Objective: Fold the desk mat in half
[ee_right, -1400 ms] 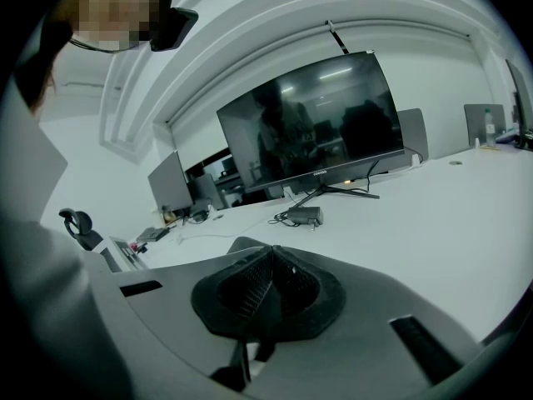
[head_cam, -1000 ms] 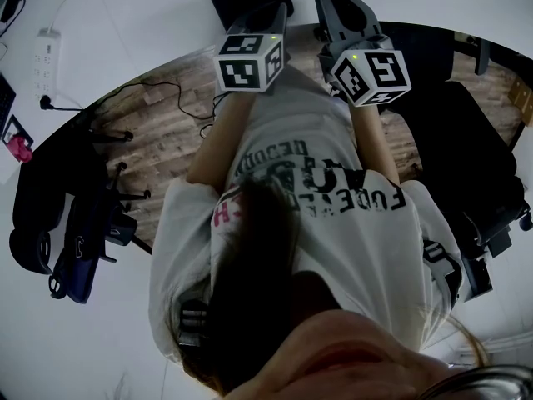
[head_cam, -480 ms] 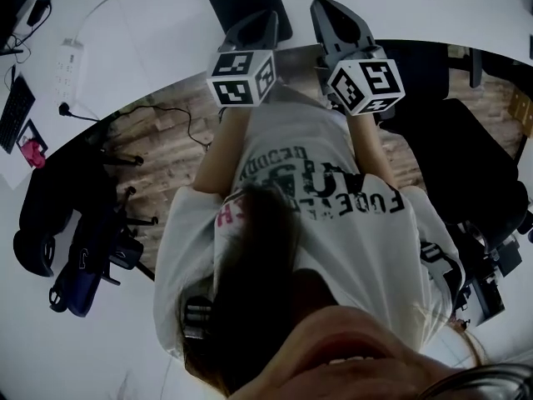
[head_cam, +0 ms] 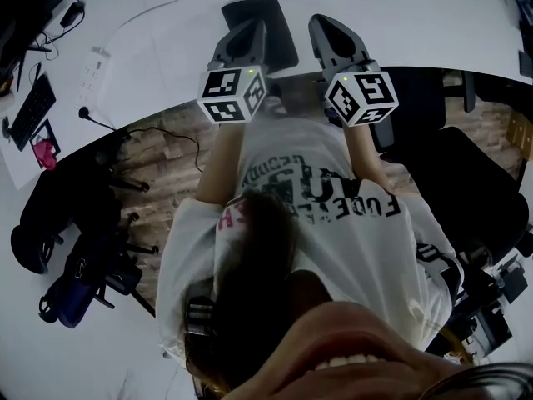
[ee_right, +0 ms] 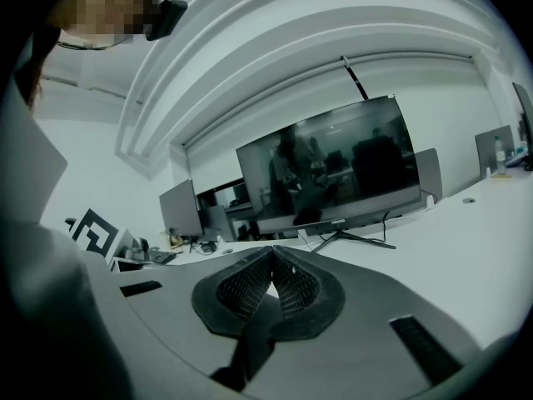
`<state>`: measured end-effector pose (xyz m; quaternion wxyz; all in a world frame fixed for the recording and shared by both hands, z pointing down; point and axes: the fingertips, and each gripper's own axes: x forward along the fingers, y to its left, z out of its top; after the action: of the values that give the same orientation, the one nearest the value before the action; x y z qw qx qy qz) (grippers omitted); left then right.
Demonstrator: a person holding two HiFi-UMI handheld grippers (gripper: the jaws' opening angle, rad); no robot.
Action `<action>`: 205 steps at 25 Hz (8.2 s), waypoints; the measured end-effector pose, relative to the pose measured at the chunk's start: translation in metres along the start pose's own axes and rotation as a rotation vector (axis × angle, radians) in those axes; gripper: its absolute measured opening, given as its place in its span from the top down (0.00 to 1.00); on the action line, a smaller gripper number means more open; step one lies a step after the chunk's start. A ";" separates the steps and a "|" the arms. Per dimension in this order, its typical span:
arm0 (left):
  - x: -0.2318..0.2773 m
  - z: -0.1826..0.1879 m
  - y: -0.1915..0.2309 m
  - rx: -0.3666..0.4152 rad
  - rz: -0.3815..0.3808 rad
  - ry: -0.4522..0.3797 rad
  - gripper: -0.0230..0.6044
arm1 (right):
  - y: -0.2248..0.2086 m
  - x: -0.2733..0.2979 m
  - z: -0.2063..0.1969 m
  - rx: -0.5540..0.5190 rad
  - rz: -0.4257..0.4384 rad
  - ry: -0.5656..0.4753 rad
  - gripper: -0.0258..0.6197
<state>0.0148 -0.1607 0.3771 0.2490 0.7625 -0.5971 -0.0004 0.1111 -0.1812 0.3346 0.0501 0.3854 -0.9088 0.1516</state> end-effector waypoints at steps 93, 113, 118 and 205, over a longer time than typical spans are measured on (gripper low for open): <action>-0.150 0.076 0.076 0.006 0.022 -0.176 0.96 | 0.107 0.005 0.016 -0.065 -0.023 -0.032 0.96; -0.160 0.079 0.081 -0.015 0.021 -0.207 0.96 | 0.123 0.012 0.026 -0.139 0.007 -0.037 0.96; -0.161 0.080 0.083 -0.022 0.017 -0.218 0.96 | 0.124 0.013 0.024 -0.138 0.002 -0.031 0.96; -0.172 0.070 0.064 -0.013 -0.022 -0.199 0.96 | 0.121 -0.014 0.022 -0.123 -0.039 -0.078 0.96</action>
<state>-0.1135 -0.0413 0.2895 0.1936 0.7636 -0.6103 -0.0828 0.0351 -0.0989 0.2823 0.0411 0.4046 -0.9101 0.0794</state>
